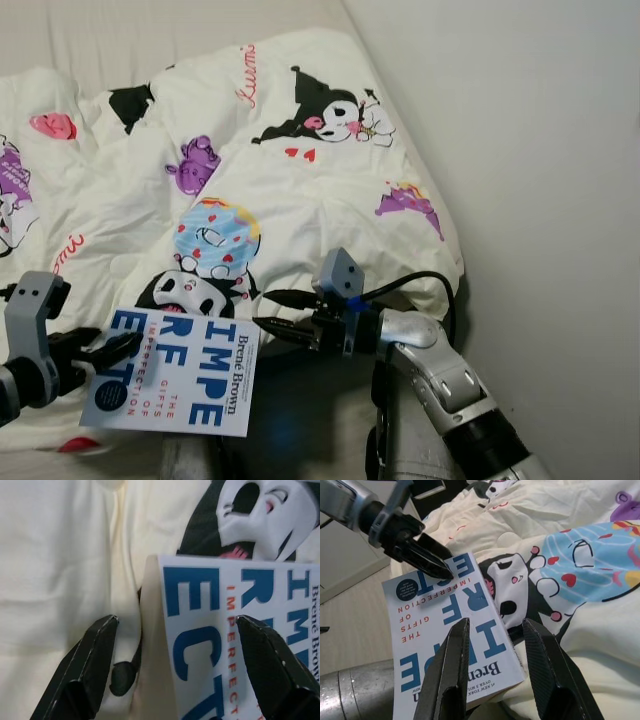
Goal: Clean up the room
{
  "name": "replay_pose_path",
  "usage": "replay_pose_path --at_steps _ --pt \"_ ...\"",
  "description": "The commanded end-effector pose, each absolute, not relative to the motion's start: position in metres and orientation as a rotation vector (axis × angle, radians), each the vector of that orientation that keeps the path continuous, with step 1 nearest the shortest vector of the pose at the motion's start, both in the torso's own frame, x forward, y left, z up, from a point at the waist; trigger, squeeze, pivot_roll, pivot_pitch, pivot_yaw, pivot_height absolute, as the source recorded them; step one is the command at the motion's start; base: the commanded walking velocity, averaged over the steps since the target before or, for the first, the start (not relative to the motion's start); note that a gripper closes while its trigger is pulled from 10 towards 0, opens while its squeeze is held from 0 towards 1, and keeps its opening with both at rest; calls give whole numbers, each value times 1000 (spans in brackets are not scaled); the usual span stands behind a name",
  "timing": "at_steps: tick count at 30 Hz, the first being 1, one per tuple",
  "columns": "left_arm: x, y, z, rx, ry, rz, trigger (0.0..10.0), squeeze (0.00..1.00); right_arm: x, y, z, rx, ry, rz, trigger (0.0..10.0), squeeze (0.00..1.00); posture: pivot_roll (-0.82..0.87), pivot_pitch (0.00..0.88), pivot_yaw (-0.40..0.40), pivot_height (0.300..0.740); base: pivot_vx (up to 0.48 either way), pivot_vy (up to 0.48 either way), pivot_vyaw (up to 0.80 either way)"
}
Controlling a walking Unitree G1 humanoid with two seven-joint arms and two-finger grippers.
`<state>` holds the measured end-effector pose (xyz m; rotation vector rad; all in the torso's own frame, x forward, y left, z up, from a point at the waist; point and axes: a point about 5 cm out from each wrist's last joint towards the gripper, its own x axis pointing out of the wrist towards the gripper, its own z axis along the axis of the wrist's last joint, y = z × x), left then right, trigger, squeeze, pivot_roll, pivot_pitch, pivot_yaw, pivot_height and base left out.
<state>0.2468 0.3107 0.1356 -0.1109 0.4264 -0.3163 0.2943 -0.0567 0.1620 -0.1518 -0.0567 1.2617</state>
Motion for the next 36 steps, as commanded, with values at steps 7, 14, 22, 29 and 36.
replay_pose_path --at_steps 7,14,22,29,36 --pt "244 317 100 -199 543 -293 10000 1000 285 -55 157 -149 -20 1309 10000 0 36 402 -44 546 0 0 0" --pt "250 310 100 -292 474 -397 10000 1000 283 -55 155 -153 -13 1316 10000 0 32 404 -43 546 0 0 0" --pt "252 295 112 -326 424 -555 10000 1000 284 -56 156 -162 -12 1312 10000 0 35 403 -41 546 0 0 0" --pt "249 295 102 -251 487 -568 1373 0 283 -54 156 -163 -13 1313 10000 0 37 404 -42 546 0 0 0" --pt "248 297 97 -237 506 -557 0 0 283 -55 155 -165 -10 1309 10000 0 35 404 -41 546 0 0 0"
